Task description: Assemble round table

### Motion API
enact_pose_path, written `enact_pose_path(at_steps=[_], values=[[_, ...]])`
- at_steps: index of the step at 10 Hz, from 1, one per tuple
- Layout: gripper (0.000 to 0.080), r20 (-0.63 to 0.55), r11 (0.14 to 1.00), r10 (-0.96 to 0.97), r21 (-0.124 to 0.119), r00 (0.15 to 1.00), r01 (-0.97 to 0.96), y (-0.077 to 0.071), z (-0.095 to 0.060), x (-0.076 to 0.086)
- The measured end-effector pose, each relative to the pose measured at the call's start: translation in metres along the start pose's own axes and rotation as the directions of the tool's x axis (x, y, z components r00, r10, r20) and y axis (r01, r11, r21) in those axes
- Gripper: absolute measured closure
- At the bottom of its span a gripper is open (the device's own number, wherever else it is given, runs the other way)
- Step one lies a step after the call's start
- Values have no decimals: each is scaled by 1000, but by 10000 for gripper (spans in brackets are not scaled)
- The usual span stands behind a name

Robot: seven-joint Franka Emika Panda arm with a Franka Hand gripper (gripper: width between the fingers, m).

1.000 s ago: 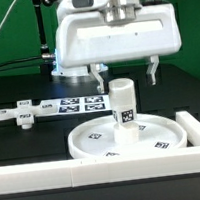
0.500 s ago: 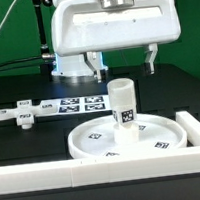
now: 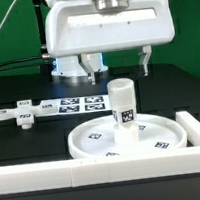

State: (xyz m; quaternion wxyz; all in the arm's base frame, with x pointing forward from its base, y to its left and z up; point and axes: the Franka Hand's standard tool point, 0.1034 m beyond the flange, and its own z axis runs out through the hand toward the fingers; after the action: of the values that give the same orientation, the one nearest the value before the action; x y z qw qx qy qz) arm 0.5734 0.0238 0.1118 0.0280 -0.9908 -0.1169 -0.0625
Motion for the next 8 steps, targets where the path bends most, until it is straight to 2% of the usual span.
enact_pose_path(at_steps=[1, 3, 4, 8], values=[[151, 84, 999, 20, 27, 996, -22, -6, 2, -4], [151, 211, 998, 2, 62, 977, -15, -12, 2, -4], [151, 231, 997, -4, 70, 973, -13, -9, 4, -1], [151, 212, 998, -13, 66, 977, -1, -4, 10, 2]])
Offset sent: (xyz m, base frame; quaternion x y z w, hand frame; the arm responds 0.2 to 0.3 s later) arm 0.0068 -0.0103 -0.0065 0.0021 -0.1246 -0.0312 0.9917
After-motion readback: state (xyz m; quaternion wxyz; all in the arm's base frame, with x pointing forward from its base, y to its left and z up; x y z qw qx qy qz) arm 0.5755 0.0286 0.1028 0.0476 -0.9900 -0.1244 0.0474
